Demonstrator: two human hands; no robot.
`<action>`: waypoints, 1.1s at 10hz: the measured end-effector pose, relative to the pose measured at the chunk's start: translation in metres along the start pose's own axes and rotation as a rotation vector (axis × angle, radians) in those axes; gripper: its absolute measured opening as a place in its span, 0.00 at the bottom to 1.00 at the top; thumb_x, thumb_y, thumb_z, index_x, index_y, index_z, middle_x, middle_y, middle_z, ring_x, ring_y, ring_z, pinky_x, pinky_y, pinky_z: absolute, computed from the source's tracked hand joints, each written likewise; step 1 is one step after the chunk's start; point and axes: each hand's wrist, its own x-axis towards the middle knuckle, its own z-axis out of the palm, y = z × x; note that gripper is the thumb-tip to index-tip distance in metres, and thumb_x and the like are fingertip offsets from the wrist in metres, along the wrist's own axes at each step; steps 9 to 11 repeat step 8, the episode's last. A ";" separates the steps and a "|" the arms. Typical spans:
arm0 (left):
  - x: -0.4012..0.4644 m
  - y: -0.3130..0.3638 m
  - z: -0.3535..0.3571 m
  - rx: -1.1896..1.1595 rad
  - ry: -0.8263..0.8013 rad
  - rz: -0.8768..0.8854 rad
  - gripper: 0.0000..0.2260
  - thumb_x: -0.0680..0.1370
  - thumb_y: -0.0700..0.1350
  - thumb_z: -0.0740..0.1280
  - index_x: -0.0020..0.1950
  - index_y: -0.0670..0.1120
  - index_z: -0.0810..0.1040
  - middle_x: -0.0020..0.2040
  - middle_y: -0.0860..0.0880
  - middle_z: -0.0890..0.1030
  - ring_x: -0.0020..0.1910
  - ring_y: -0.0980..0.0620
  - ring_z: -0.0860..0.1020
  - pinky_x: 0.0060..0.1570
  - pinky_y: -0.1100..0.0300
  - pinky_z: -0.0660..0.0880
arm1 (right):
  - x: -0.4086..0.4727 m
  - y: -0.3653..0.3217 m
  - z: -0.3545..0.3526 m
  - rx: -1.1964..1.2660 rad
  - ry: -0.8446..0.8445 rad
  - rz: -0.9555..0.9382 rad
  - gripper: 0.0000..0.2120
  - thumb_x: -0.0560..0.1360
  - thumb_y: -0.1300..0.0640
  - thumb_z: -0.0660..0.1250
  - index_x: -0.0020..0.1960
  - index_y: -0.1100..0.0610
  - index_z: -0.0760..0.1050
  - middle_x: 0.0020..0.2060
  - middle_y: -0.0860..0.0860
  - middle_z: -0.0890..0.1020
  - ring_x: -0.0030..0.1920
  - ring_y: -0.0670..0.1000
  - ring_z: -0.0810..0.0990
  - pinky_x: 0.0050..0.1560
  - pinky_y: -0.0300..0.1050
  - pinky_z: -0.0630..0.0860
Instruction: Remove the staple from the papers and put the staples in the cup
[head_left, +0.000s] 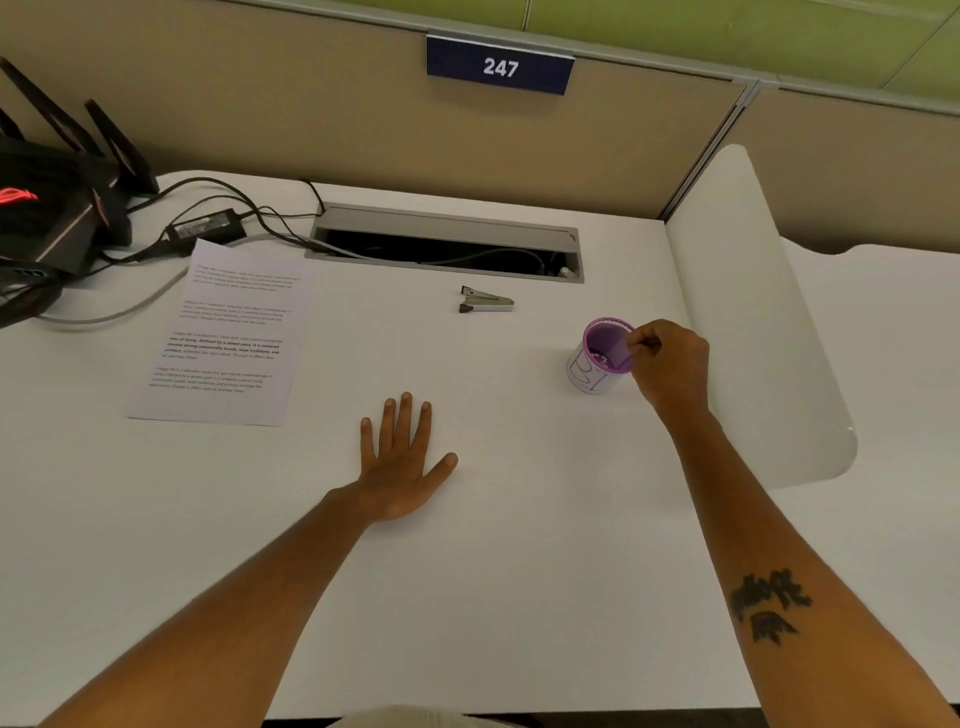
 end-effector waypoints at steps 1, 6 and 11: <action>-0.002 -0.002 0.002 -0.028 0.030 0.020 0.51 0.64 0.78 0.23 0.82 0.52 0.28 0.81 0.47 0.24 0.79 0.46 0.24 0.77 0.40 0.27 | 0.000 -0.003 -0.002 0.011 0.015 0.035 0.04 0.73 0.68 0.72 0.43 0.61 0.82 0.38 0.53 0.84 0.39 0.52 0.82 0.41 0.43 0.82; -0.053 -0.074 -0.023 0.060 0.320 0.099 0.40 0.80 0.70 0.37 0.85 0.46 0.42 0.85 0.47 0.37 0.84 0.47 0.35 0.80 0.45 0.31 | -0.073 -0.040 0.010 -0.021 0.173 -0.106 0.07 0.79 0.64 0.68 0.56 0.60 0.80 0.55 0.57 0.82 0.56 0.58 0.78 0.51 0.41 0.73; -0.085 -0.121 -0.044 0.083 0.459 0.090 0.38 0.83 0.67 0.44 0.85 0.44 0.42 0.86 0.45 0.39 0.85 0.44 0.40 0.82 0.39 0.40 | -0.128 -0.085 0.052 -0.030 0.058 -0.175 0.22 0.81 0.59 0.69 0.73 0.63 0.72 0.73 0.58 0.74 0.75 0.59 0.70 0.74 0.54 0.70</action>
